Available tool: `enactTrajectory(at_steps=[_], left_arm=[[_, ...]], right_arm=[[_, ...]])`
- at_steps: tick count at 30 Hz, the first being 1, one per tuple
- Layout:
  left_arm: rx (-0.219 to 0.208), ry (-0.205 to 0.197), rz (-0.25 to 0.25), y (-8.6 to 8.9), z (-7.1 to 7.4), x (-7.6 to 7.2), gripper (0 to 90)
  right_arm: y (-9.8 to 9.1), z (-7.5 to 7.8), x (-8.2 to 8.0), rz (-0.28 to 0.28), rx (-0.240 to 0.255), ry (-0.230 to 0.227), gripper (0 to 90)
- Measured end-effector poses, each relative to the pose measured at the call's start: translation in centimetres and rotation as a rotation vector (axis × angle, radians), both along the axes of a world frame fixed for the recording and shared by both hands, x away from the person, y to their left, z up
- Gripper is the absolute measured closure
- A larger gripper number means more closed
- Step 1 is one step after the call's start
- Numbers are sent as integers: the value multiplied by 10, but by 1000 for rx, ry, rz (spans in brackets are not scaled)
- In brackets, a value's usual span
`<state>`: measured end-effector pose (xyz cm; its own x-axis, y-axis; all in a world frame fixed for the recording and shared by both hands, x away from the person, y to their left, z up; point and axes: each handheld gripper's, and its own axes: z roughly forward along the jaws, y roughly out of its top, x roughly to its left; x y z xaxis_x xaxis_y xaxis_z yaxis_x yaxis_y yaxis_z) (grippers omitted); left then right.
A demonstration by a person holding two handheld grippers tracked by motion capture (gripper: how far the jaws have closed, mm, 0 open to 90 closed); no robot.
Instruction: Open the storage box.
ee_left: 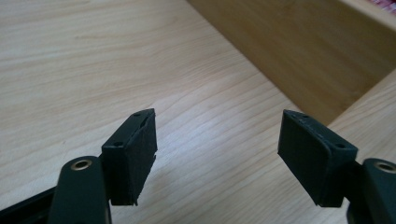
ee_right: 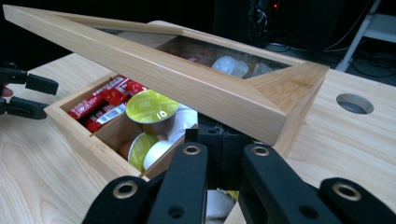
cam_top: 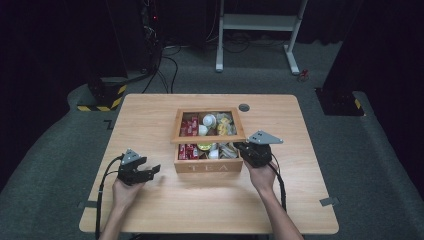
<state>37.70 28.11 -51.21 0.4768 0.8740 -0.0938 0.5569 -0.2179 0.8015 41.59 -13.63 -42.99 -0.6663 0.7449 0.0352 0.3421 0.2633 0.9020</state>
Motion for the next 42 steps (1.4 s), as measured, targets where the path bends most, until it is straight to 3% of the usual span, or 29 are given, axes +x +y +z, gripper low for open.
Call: enactTrajectory(at_steps=[9,14,18,28,42], left_arm=[[-32,-48,-64,-10,10,1,351],[-57,-47,-91,-14,15,1,354],[-105,-31,-120,-17,21,2,342],[-81,-48,-157,-33,32,5,321],[-79,-79,-185,-52,42,9,326]], right_arm=[[0,4,2,7,5,7,900],[0,8,4,8,6,8,900],[0,10,5,9,3,8,900],[0,11,6,12,-2,13,900],[1,22,11,10,-13,2,900]])
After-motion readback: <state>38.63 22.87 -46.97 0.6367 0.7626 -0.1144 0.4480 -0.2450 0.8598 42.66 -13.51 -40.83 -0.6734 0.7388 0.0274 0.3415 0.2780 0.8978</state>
